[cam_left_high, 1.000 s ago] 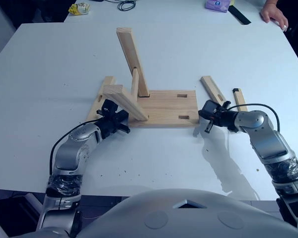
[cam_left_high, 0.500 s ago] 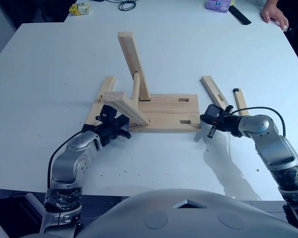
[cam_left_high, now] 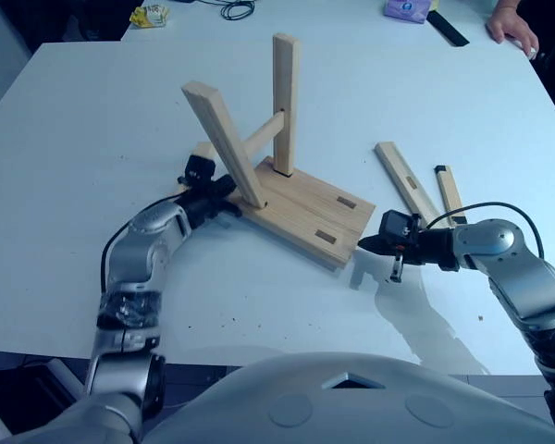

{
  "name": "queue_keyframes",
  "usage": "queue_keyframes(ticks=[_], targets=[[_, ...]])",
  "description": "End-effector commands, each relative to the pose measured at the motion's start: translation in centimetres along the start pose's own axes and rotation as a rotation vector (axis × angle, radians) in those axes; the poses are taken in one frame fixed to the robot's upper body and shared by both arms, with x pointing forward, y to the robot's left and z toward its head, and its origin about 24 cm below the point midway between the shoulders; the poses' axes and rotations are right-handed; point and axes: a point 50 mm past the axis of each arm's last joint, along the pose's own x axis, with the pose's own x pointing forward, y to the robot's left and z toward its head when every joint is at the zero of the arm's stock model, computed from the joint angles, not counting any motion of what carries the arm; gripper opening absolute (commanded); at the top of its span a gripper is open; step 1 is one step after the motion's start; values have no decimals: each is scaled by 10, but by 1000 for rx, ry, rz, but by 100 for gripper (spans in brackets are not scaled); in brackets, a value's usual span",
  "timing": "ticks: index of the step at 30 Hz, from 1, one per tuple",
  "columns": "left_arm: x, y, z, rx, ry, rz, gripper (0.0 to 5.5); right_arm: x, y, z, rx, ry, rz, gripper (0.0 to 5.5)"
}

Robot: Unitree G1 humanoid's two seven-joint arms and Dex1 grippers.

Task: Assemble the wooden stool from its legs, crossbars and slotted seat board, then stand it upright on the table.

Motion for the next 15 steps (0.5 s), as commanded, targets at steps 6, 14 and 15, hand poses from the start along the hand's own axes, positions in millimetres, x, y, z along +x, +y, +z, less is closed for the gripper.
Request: queue_keyframes(ticks=[6,14,15], targets=[[26,-3,18,49,-13,-209,0,4,-1,34,-67,-153,38,2],[-7,25,-2,15,-5,-43,0,-3,-13,32,-101,-128,4,2],[-12,28,-3,11,-8,-16,0,-4,-15,31,-113,-121,-1,2]])
